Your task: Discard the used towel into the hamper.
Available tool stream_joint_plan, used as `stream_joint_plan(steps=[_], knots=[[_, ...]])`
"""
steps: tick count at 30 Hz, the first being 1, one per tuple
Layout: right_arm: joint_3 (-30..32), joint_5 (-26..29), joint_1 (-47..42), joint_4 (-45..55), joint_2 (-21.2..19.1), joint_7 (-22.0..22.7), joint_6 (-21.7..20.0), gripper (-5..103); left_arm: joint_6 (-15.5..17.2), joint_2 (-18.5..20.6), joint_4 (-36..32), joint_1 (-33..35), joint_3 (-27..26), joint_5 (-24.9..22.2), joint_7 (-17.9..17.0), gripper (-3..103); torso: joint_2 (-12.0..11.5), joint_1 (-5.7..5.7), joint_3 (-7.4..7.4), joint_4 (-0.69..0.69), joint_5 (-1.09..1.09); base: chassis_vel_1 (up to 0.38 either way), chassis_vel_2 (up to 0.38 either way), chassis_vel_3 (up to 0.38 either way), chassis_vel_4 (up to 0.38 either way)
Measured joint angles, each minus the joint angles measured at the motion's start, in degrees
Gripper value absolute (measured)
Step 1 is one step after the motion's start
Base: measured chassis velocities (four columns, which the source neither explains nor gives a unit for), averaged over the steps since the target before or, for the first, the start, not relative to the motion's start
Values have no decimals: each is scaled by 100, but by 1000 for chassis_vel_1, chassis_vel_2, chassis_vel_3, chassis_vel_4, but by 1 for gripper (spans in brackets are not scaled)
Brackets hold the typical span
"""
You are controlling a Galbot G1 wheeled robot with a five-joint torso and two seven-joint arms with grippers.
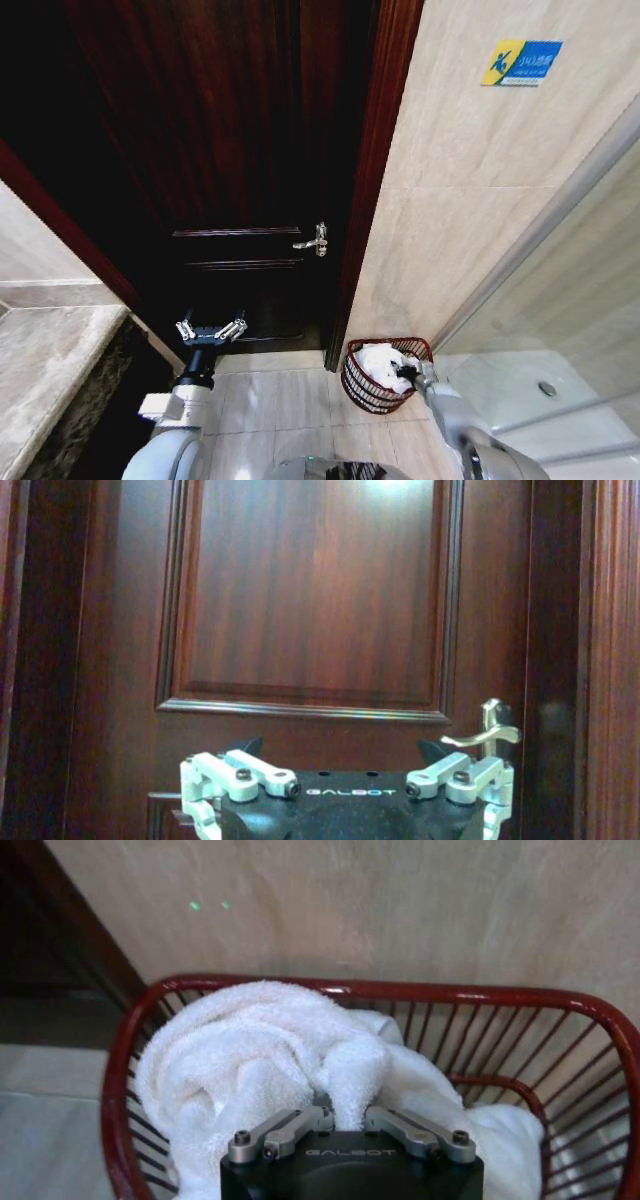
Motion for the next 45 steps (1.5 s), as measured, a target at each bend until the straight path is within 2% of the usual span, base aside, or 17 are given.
stream_joint_plan(steps=[5,9,15,19,21,22,24,25,27,29,32,34,35,39,41,42,45], knots=[[57,-424,205,-244,108,853,-620,5,0,0,0,0,0,0,0,100,0,0,0,0,1,0,0,0,0],[122,-566,246,-284,96,1195,-842,5,0,0,0,0,0,0,0,100,0,0,0,1,2,0,0,0,0],[185,-553,217,-270,-79,1330,-866,5,0,0,0,0,0,0,0,100,0,0,0,-1,1,0,0,0,0],[141,-24,-6,151,-224,989,-796,3,0,0,0,0,0,0,0,100,0,0,0,-2,-2,0,0,0,0],[-36,994,-483,943,-216,555,-657,13,0,0,0,0,0,0,0,100,0,0,0,-3,1,0,0,0,0],[-36,994,-483,943,-216,555,-657,13,0,0,0,0,0,0,0,100,0,0,0,-3,1,0,0,0,0],[-142,1531,-866,1520,-181,336,-572,19,0,0,0,0,0,0,0,100,0,0,1,-2,5,0,0,0,0],[-227,1954,-1175,2036,-149,186,-554,30,0,0,0,0,0,0,0,100,0,0,0,-2,1,0,0,0,0],[-302,2291,-1521,2612,-133,50,-507,35,0,0,0,0,0,0,0,100,0,0,0,-1,1,0,0,0,0],[-311,2343,-1589,2717,-135,-2,-495,40,0,0,0,1,0,0,0,100,0,0,0,-1,1,0,0,0,0],[-217,2264,-2067,3269,-229,-1105,53,57,0,0,0,0,0,0,0,100,0,0,0,0,0,0,0,0,0],[-188,2226,-2180,3382,-254,-1287,171,57,0,0,0,0,0,0,0,100,0,0,0,0,2,0,0,0,0],[-174,2266,-2416,3664,-305,-1446,330,62,0,0,0,0,0,0,0,100,0,0,0,-1,0,0,0,0,0],[-177,2321,-2706,3889,-326,-1619,493,73,0,0,0,0,0,0,0,100,0,-1,-1,-2,-1,0,0,0,0],[-156,2020,-2633,3559,-247,-1624,688,83,0,0,0,1,0,0,0,100,0,-1,0,-3,0,0,0,0,0],[-156,2020,-2633,3559,-247,-1624,688,83,0,0,0,1,0,0,0,100,0,-1,0,-3,0,0,0,0,0],[-196,1662,-2277,2995,-78,-1166,461,98,0,0,0,0,0,0,0,100,0,-1,-1,2,2,0,0,0,0]])
